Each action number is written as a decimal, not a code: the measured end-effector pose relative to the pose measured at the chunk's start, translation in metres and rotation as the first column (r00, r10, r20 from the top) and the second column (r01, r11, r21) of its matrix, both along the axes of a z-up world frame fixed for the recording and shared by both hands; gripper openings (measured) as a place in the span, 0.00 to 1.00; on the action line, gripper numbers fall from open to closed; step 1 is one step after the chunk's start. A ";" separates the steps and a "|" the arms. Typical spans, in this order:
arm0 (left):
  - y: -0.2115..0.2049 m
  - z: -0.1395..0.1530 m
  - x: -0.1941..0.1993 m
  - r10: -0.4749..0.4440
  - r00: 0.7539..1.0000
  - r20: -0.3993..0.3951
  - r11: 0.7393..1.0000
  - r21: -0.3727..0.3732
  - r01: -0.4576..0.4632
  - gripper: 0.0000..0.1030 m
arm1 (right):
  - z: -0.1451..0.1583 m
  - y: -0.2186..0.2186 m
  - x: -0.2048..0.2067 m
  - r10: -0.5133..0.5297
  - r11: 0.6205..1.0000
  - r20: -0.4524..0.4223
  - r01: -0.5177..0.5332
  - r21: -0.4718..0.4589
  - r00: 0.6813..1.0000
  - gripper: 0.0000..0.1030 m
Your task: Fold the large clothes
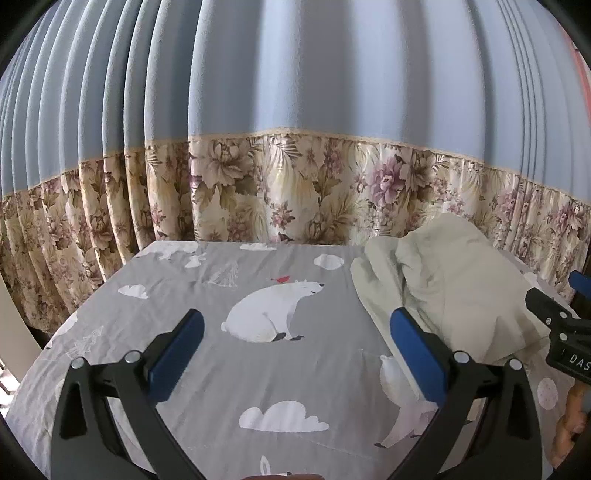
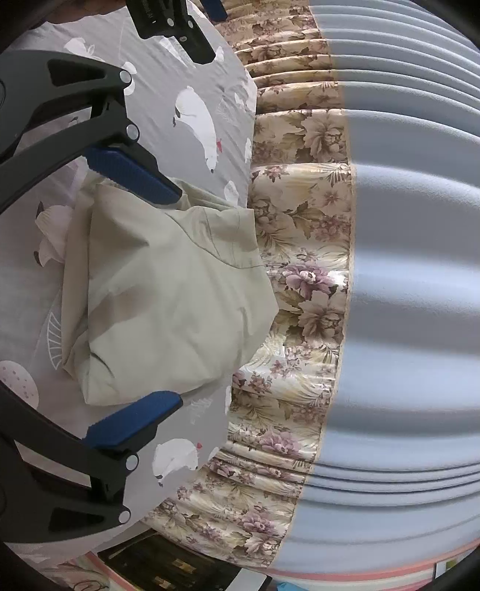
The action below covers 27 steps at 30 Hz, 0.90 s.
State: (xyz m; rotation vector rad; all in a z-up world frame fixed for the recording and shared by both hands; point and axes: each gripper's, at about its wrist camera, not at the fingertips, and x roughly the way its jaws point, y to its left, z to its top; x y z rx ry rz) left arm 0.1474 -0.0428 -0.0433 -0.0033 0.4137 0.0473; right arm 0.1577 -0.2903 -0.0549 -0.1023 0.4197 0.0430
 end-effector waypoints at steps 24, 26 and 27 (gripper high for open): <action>-0.012 -0.006 0.009 -0.006 0.998 -0.061 0.999 0.044 0.009 0.98 | 0.000 0.005 -0.001 0.020 1.000 0.005 -0.020 -0.004 1.000 0.97; -0.011 -0.006 0.009 -0.006 0.999 -0.054 0.999 0.041 0.008 0.98 | 0.000 0.004 -0.001 0.017 1.000 0.012 -0.017 -0.007 1.000 0.97; -0.010 -0.005 0.009 -0.005 0.999 -0.054 0.999 0.039 0.007 0.98 | 0.000 0.004 -0.001 0.016 1.000 0.012 -0.016 -0.006 1.000 0.97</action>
